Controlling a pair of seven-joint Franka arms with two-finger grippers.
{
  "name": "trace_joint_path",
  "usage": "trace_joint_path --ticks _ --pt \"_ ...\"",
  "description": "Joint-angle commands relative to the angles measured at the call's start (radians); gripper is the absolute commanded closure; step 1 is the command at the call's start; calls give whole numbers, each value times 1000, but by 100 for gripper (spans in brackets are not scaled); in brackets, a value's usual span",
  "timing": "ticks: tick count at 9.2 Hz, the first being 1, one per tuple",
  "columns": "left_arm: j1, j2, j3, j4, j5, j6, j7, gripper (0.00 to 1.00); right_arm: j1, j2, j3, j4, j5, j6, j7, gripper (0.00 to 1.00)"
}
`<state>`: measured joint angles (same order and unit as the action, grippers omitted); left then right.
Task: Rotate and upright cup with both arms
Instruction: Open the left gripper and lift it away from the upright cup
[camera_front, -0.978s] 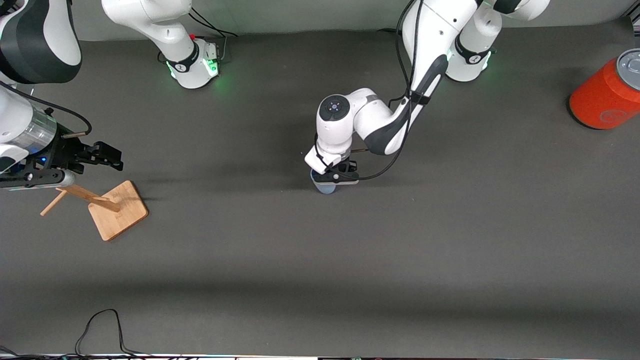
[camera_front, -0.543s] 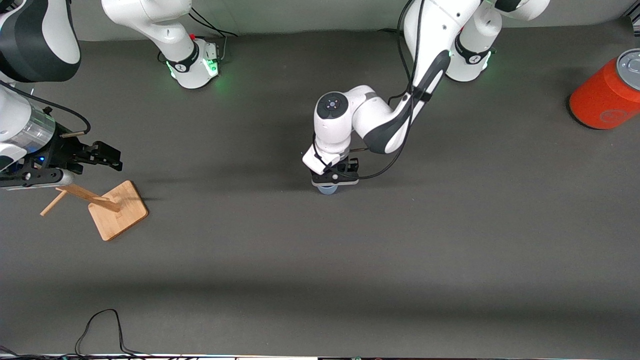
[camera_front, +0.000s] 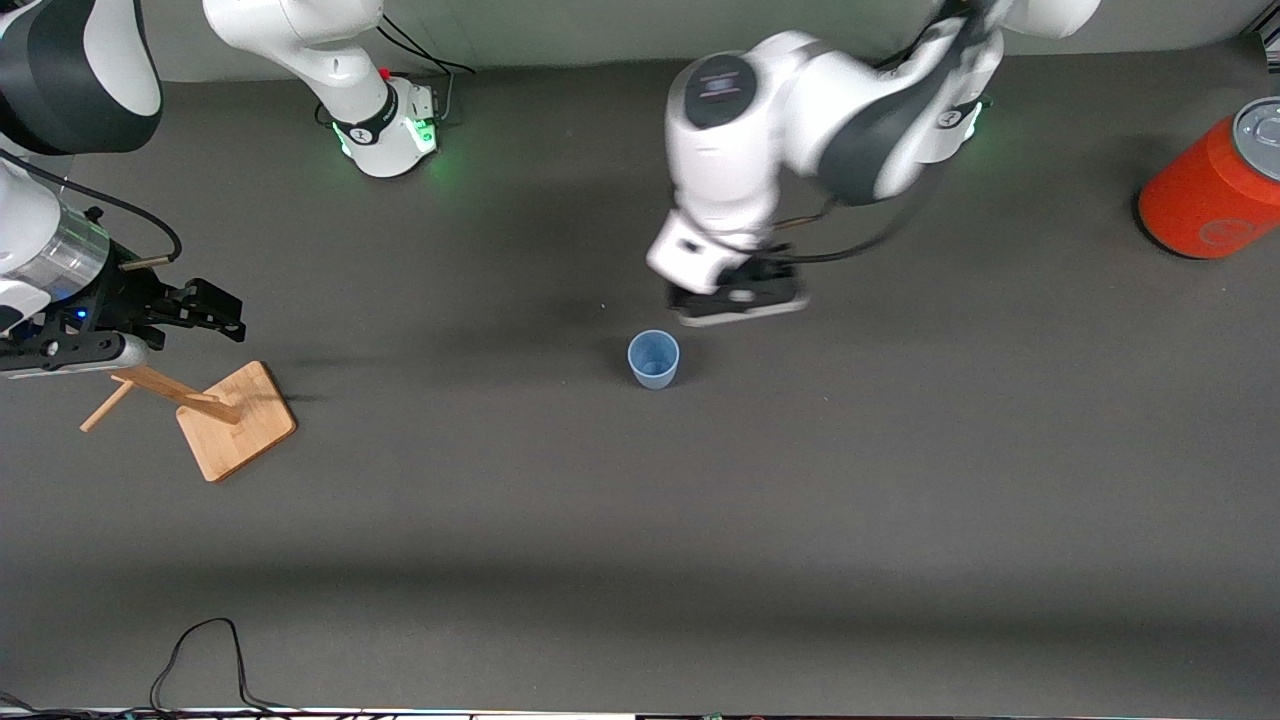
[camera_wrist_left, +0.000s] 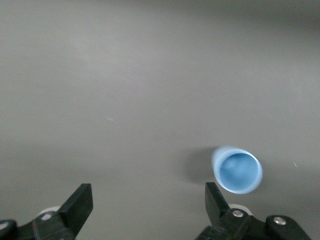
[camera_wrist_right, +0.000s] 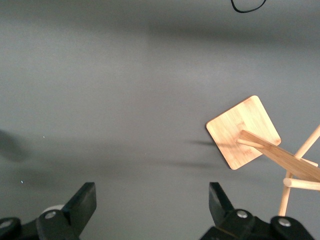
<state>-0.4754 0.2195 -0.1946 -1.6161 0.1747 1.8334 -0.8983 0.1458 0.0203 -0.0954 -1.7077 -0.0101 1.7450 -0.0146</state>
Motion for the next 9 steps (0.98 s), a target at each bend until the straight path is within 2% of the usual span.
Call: trace_joint_path --ticks 1,2,4,5,6,7,8,9 --pt "182 -138 -36 -85 -40 -51 231 0 -3 13 0 31 22 -25 -8 0" --pt "266 -169 -33 -93 -66 -62 333 0 -5 13 0 34 36 -47 -7 0" --pt "331 -207 35 -122 -77 -79 534 0 -37 13 -1 34 122 -47 -8 0" --pt "352 -242 82 -161 -95 -74 603 0 -37 13 -1 37 121 -47 -10 0" --pt "415 -279 114 -189 -150 -89 757 0 -37 18 0 42 117 -47 -16 0" --pt "460 -293 148 -182 -156 -135 845 0 -35 24 0 43 113 -48 -13 0" --pt "454 -295 206 -154 -155 -176 875 0 -35 27 2 43 110 -48 -13 0" --pt "454 -286 228 -128 -146 -193 919 0 -34 35 2 51 110 -48 -11 0"
